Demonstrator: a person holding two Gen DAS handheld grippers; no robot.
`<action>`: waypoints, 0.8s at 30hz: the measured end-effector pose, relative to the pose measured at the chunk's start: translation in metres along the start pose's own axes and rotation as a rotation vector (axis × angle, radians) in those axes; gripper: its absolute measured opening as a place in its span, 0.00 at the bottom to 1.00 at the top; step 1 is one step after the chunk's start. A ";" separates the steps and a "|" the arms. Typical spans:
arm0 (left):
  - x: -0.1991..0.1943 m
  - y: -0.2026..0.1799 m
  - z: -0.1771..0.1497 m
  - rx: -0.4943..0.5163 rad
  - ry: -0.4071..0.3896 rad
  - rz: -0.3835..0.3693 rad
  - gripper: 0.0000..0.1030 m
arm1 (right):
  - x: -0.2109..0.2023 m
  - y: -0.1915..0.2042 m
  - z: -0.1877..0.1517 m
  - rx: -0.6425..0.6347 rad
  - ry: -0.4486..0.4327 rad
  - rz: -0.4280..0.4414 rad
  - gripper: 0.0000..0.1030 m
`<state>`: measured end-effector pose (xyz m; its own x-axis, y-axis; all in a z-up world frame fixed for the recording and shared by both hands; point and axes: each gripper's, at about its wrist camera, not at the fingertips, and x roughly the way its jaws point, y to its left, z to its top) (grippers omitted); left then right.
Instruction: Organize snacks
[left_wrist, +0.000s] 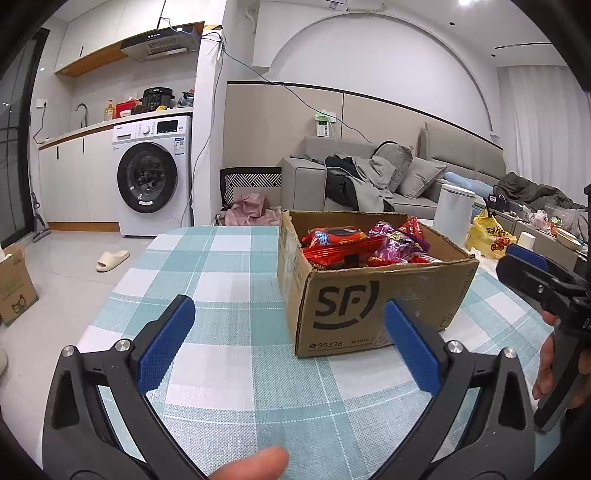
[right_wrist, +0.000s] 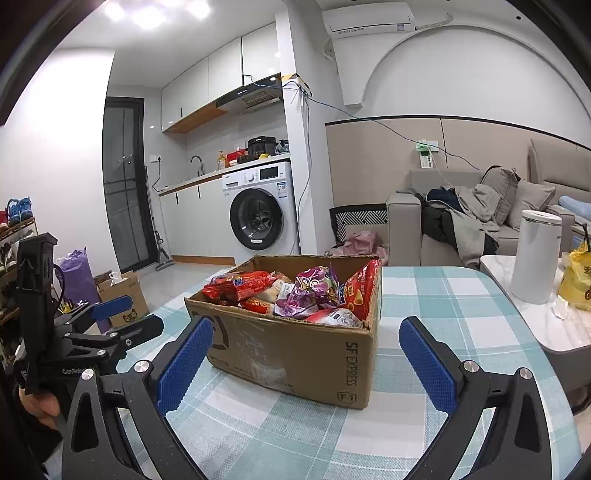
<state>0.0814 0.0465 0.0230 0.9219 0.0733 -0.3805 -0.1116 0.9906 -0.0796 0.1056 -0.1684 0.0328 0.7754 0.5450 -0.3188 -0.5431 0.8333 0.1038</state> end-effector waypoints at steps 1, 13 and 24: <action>0.000 0.000 -0.001 0.000 -0.001 0.002 0.99 | -0.001 0.001 0.000 -0.002 -0.002 -0.002 1.00; 0.002 0.003 -0.006 -0.014 -0.007 0.002 0.99 | -0.001 0.005 -0.012 -0.037 -0.003 -0.037 1.00; 0.005 0.005 -0.005 -0.019 0.004 0.002 0.99 | 0.001 0.007 -0.012 -0.051 -0.004 -0.042 1.00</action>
<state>0.0833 0.0515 0.0163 0.9202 0.0743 -0.3844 -0.1203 0.9880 -0.0969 0.0984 -0.1629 0.0222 0.7993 0.5098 -0.3182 -0.5254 0.8498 0.0416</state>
